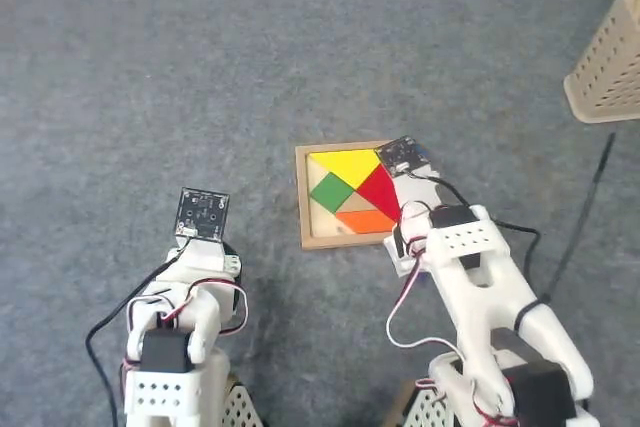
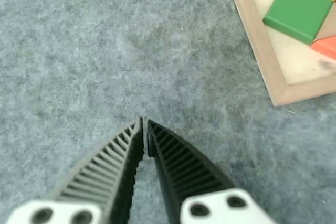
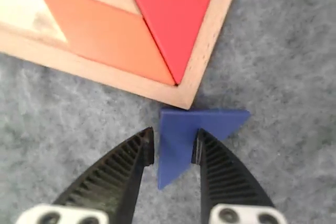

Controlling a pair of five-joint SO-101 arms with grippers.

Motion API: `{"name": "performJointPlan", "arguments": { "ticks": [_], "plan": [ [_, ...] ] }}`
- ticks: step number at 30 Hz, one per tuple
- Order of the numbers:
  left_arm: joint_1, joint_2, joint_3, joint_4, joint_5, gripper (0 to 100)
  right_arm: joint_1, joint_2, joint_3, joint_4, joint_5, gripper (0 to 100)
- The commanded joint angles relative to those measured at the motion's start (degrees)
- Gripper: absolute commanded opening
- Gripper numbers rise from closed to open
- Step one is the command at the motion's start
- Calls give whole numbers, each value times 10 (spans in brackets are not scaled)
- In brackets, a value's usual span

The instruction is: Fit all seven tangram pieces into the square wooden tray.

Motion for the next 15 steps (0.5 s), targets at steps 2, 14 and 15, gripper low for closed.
{"name": "performJointPlan", "arguments": {
  "ticks": [2, 14, 15],
  "plan": [
    [-3, -2, -3, 3, 5, 11, 50, 5, -18, -6, -11, 220],
    [-4, -2, -3, 3, 5, 11, 49, 11, -63, -15, -84, 192],
    [-4, -2, -3, 3, 5, 11, 49, 11, -71, -15, -102, 193]
  ]
}}
